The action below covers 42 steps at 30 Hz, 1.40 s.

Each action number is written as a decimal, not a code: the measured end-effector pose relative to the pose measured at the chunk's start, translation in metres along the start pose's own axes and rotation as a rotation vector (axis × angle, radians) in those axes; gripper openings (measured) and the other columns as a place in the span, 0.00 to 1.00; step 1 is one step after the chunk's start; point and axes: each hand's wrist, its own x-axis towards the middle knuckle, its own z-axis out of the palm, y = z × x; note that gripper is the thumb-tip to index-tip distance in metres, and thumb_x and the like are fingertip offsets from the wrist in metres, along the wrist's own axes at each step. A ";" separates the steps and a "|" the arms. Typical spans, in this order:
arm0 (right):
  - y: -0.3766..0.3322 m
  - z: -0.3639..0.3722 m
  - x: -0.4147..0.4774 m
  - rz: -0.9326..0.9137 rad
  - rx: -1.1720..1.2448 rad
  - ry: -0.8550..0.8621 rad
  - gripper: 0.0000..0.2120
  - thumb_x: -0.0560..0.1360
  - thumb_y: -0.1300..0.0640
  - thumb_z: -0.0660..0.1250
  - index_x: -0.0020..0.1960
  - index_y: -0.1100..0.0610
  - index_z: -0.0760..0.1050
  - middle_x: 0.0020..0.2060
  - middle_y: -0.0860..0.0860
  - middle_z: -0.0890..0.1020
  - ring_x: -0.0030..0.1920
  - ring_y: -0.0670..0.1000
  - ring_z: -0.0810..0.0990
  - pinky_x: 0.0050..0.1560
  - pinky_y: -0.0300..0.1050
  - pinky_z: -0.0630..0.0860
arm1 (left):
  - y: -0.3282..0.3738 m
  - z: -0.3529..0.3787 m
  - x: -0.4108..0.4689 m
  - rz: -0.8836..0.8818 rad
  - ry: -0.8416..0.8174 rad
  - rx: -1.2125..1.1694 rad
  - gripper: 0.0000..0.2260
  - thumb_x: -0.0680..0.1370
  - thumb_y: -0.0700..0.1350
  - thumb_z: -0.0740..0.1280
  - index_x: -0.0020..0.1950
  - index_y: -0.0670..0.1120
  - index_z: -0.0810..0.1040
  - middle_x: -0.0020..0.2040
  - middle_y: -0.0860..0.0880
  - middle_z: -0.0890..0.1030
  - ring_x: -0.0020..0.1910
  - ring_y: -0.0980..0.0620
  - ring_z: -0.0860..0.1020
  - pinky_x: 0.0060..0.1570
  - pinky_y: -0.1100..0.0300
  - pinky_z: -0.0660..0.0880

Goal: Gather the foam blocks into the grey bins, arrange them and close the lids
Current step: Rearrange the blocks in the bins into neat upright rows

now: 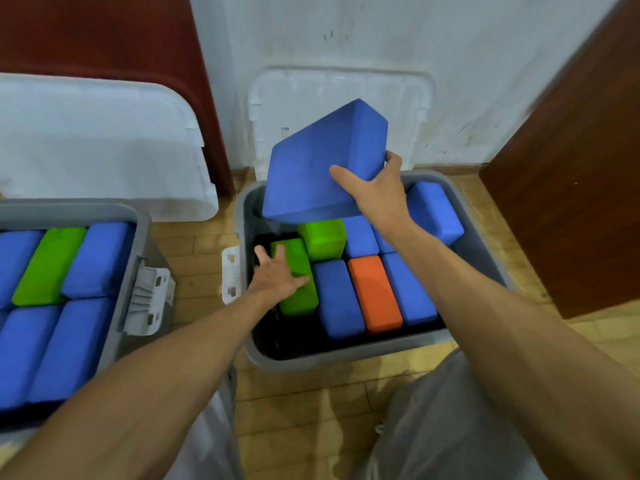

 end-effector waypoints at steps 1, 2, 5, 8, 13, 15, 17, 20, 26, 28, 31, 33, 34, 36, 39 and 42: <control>0.002 0.002 0.000 -0.004 -0.005 -0.014 0.39 0.67 0.45 0.76 0.69 0.56 0.60 0.59 0.48 0.76 0.56 0.47 0.78 0.50 0.37 0.75 | -0.002 0.002 0.003 -0.028 -0.025 -0.063 0.39 0.73 0.57 0.71 0.76 0.50 0.52 0.75 0.36 0.53 0.66 0.34 0.70 0.64 0.50 0.69; 0.006 0.003 0.000 -0.004 -0.012 -0.029 0.39 0.67 0.44 0.76 0.69 0.56 0.60 0.60 0.48 0.76 0.56 0.47 0.78 0.49 0.36 0.75 | -0.005 0.005 0.006 -0.049 -0.046 -0.148 0.39 0.72 0.56 0.72 0.75 0.52 0.53 0.73 0.36 0.60 0.64 0.36 0.72 0.62 0.51 0.71; 0.011 0.005 0.000 -0.001 -0.020 -0.073 0.40 0.67 0.44 0.76 0.69 0.57 0.59 0.60 0.48 0.76 0.56 0.47 0.78 0.47 0.33 0.75 | -0.008 0.010 0.007 -0.047 0.007 -0.424 0.35 0.69 0.48 0.76 0.69 0.52 0.60 0.61 0.44 0.77 0.57 0.43 0.77 0.54 0.55 0.74; 0.006 0.006 0.004 -0.008 -0.043 -0.099 0.41 0.67 0.45 0.77 0.69 0.58 0.58 0.61 0.49 0.74 0.56 0.47 0.76 0.43 0.30 0.74 | -0.006 0.008 0.004 -0.024 0.062 -0.489 0.33 0.68 0.45 0.78 0.66 0.52 0.64 0.58 0.46 0.78 0.56 0.45 0.77 0.54 0.56 0.74; -0.004 0.008 0.010 -0.030 -0.065 -0.116 0.42 0.65 0.45 0.78 0.69 0.58 0.59 0.61 0.50 0.74 0.57 0.48 0.76 0.41 0.29 0.73 | -0.008 0.006 -0.007 -0.027 -0.007 -0.479 0.32 0.67 0.46 0.78 0.65 0.53 0.65 0.55 0.46 0.78 0.54 0.46 0.77 0.54 0.55 0.76; -0.007 0.009 0.011 -0.028 -0.064 -0.104 0.42 0.65 0.45 0.78 0.68 0.58 0.59 0.61 0.50 0.74 0.56 0.48 0.76 0.40 0.30 0.72 | -0.009 0.007 -0.015 -0.019 -0.052 -0.475 0.36 0.67 0.45 0.79 0.68 0.54 0.63 0.56 0.47 0.77 0.56 0.45 0.77 0.56 0.53 0.75; -0.010 0.010 0.010 -0.030 -0.077 -0.106 0.41 0.65 0.43 0.77 0.67 0.58 0.59 0.60 0.49 0.74 0.56 0.48 0.76 0.41 0.33 0.73 | -0.011 0.007 -0.023 -0.010 -0.085 -0.439 0.43 0.67 0.45 0.79 0.74 0.56 0.57 0.61 0.45 0.75 0.61 0.43 0.75 0.60 0.53 0.73; -0.013 0.015 0.006 -0.049 -0.126 -0.150 0.41 0.66 0.43 0.77 0.65 0.59 0.58 0.59 0.49 0.73 0.55 0.49 0.76 0.48 0.41 0.75 | -0.013 0.009 -0.031 0.002 -0.180 -0.316 0.49 0.68 0.44 0.78 0.78 0.54 0.49 0.68 0.44 0.72 0.65 0.42 0.72 0.60 0.54 0.70; -0.021 0.024 -0.001 -0.102 -0.182 -0.165 0.42 0.65 0.42 0.77 0.66 0.60 0.58 0.60 0.50 0.73 0.54 0.50 0.75 0.49 0.45 0.76 | -0.005 -0.015 -0.037 0.019 -0.270 -0.106 0.32 0.76 0.47 0.70 0.76 0.47 0.59 0.67 0.45 0.73 0.63 0.44 0.74 0.59 0.55 0.74; -0.021 0.026 -0.002 -0.127 -0.222 -0.165 0.43 0.65 0.42 0.77 0.66 0.60 0.57 0.60 0.52 0.73 0.54 0.52 0.76 0.49 0.47 0.76 | 0.000 -0.036 -0.040 0.026 -0.255 -0.053 0.17 0.78 0.42 0.65 0.67 0.42 0.73 0.59 0.45 0.78 0.54 0.45 0.80 0.54 0.53 0.78; -0.023 0.029 -0.004 -0.151 -0.290 -0.185 0.46 0.65 0.41 0.76 0.70 0.59 0.53 0.61 0.54 0.72 0.55 0.54 0.75 0.47 0.46 0.73 | 0.005 -0.074 -0.051 0.019 -0.056 -0.309 0.08 0.80 0.39 0.60 0.51 0.44 0.79 0.45 0.46 0.83 0.35 0.50 0.83 0.35 0.59 0.80; -0.025 0.030 -0.005 -0.162 -0.328 -0.185 0.49 0.65 0.41 0.76 0.72 0.58 0.51 0.62 0.54 0.73 0.56 0.56 0.76 0.47 0.45 0.70 | 0.008 -0.098 -0.051 0.081 0.241 -0.509 0.08 0.80 0.40 0.59 0.49 0.45 0.78 0.42 0.46 0.82 0.34 0.52 0.81 0.32 0.61 0.76; -0.026 0.031 -0.006 -0.174 -0.348 -0.184 0.50 0.65 0.40 0.76 0.73 0.58 0.50 0.62 0.55 0.73 0.57 0.56 0.76 0.47 0.45 0.70 | 0.011 -0.107 -0.050 0.111 0.317 -0.651 0.08 0.80 0.40 0.58 0.51 0.46 0.77 0.43 0.47 0.81 0.36 0.53 0.80 0.35 0.60 0.76; -0.030 0.035 -0.008 -0.213 -0.404 -0.183 0.52 0.64 0.38 0.75 0.73 0.59 0.51 0.61 0.56 0.74 0.57 0.58 0.76 0.46 0.45 0.69 | 0.020 -0.117 -0.046 0.143 0.268 -0.920 0.08 0.81 0.42 0.58 0.56 0.46 0.75 0.47 0.48 0.80 0.44 0.53 0.79 0.47 0.57 0.77; -0.034 0.042 -0.013 -0.274 -0.482 -0.192 0.52 0.63 0.34 0.74 0.73 0.60 0.53 0.58 0.56 0.76 0.56 0.58 0.77 0.45 0.46 0.69 | 0.030 -0.118 -0.039 0.154 0.109 -1.012 0.14 0.82 0.51 0.57 0.63 0.47 0.74 0.56 0.48 0.80 0.55 0.51 0.79 0.52 0.54 0.78; -0.036 0.043 -0.015 -0.315 -0.518 -0.207 0.52 0.64 0.32 0.71 0.74 0.60 0.53 0.59 0.57 0.75 0.56 0.59 0.77 0.46 0.48 0.70 | 0.028 -0.116 -0.038 0.183 0.073 -0.988 0.21 0.80 0.63 0.55 0.65 0.52 0.73 0.59 0.52 0.79 0.58 0.53 0.78 0.50 0.52 0.80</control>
